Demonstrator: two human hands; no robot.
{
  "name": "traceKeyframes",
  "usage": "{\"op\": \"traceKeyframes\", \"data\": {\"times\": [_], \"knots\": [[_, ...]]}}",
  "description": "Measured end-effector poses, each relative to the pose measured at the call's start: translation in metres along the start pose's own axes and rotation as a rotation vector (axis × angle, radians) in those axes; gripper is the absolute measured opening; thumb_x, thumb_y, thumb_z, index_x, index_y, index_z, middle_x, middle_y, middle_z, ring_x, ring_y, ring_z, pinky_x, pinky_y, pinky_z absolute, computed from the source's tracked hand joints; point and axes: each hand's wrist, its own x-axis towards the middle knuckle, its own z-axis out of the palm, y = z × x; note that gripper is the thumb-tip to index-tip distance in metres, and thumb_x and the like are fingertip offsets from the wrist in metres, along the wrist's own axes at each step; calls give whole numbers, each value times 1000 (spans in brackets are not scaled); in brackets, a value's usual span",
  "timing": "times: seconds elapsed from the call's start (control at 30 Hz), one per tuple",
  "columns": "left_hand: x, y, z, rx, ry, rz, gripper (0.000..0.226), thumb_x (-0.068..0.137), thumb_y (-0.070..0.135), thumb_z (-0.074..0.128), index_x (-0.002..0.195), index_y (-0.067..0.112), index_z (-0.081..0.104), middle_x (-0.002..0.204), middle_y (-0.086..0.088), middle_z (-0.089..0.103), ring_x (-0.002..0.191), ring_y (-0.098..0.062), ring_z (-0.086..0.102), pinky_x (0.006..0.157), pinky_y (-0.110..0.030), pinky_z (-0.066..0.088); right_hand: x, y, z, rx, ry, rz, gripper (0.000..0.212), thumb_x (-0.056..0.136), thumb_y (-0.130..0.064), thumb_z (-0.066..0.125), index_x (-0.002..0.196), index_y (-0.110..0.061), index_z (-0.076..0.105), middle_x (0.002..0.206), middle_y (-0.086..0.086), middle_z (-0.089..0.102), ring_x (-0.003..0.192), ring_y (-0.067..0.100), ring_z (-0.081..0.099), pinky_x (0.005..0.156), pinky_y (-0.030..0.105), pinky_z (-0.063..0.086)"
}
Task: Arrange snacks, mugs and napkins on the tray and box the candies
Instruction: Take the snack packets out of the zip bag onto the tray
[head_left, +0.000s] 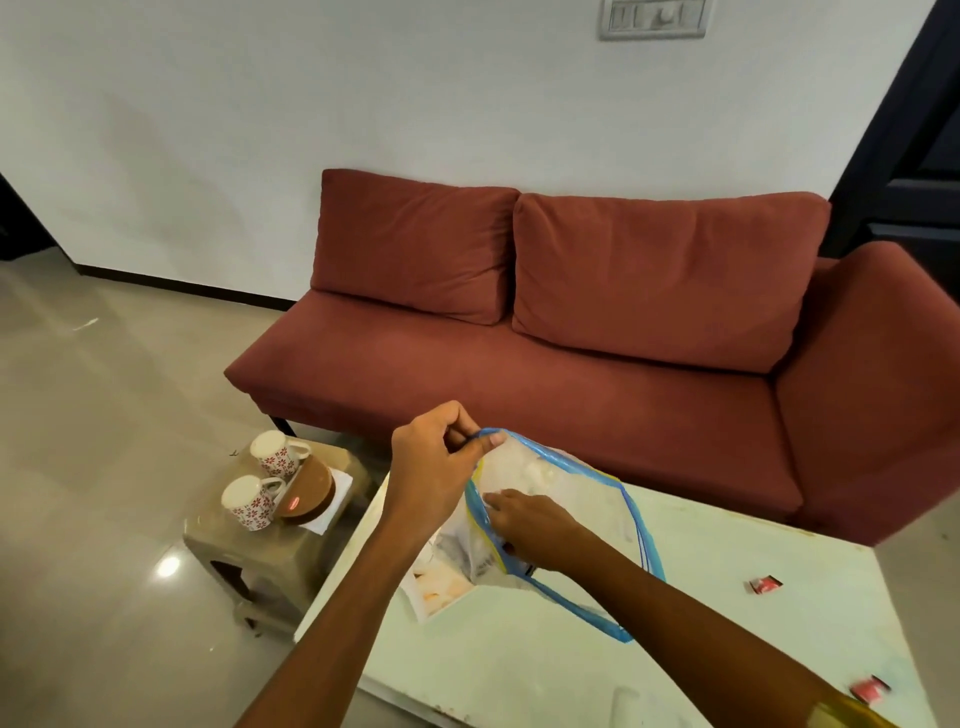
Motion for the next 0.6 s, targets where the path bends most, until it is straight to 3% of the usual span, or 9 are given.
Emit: {"op": "traceKeyframes", "data": {"times": [0.13,0.23,0.37,0.47,0.6], "knots": [[1,-6,-9,42,102,-19,36,74,20,74,55,30,45,50,8,52,47,-8,48,44,-10,39,2,0,-9,82,85,-13,34,88,-16,58,118,-5,45,115,18,54,104,32,53,70,37,42],[-2,-12,-10,89,144,-45,30,75,21,73,58,26,49,53,11,52,51,-1,52,45,-5,37,2,0,-21,122,124,-12,40,91,-16,54,128,-9,43,126,14,54,110,31,53,80,40,47],[-2,-24,-13,130,183,-105,22,75,23,73,66,14,56,56,10,52,48,-6,49,46,-3,38,-1,-1,-37,310,172,50,38,92,-15,52,129,-14,46,130,10,55,115,28,54,93,41,47],[0,-34,-18,116,200,-110,23,74,19,74,63,13,55,52,13,50,46,-7,46,46,-4,38,-1,-1,-50,532,219,136,28,88,-16,56,116,-15,58,115,10,65,101,25,61,88,39,51],[7,-52,-26,113,205,-157,24,74,20,74,62,10,55,50,13,51,45,-8,49,45,-6,39,4,-6,-61,634,319,172,25,85,-18,63,110,-15,62,106,7,70,91,20,64,80,34,53]]}}
